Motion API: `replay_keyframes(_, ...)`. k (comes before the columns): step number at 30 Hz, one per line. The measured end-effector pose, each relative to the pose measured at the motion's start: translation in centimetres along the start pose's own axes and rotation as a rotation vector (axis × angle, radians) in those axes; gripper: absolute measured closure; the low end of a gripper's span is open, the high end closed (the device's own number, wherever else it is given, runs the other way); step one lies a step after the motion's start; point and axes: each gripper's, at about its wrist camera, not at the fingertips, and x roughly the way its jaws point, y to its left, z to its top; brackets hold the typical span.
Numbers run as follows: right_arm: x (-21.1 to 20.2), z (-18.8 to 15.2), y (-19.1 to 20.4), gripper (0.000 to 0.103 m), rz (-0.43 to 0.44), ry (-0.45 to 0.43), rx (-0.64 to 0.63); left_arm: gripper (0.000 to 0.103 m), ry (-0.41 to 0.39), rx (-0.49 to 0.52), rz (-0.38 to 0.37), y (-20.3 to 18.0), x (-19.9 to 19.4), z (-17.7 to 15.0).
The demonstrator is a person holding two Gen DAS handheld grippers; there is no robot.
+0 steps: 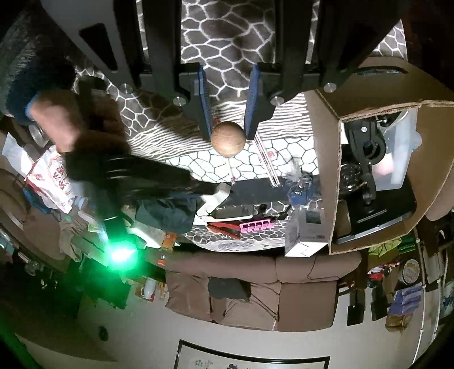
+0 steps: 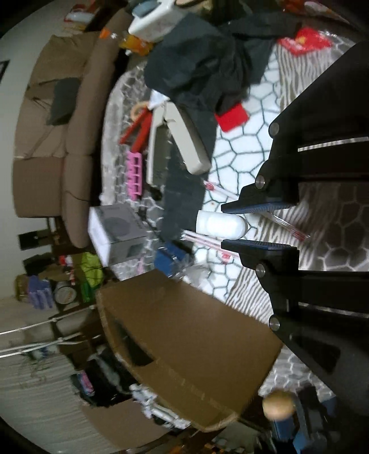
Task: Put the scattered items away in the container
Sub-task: 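Lift the white piece with the right tool while the left tool holds the ball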
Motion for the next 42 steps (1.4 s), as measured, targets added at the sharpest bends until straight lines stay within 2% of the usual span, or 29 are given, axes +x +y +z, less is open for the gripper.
replay_keyframes(5,-5.8,0.1,0.1,0.086,-0.013,-0.091,-0.019,0.08,-0.025,-0.02,0.027,-0.2,0.0,0.6)
replay_keyframes(12,-11.8,-1.2,-0.6,0.086,-0.038,-0.186,-0.027,0.08,-0.09,-0.01,0.042,-1.7,-0.4,1.6)
replay_keyframes(18,-14.8,-3.6,-2.3,0.086,-0.051,-0.204,0.017,0.08,-0.123,0.007,0.027,-3.5,-0.1,2.4)
replay_keyframes(30,-17.0,-4.8,-3.9,0.086,-0.04,-0.217,0.038,0.08,-0.163,0.013,0.041,-4.3,-0.8,3.4)
replay_keyframes(42,-15.8,-3.6,-0.8,0.086,0.01,-0.211,-0.001,0.08,-0.19,-0.032,0.056,-1.6,-3.0,3.4)
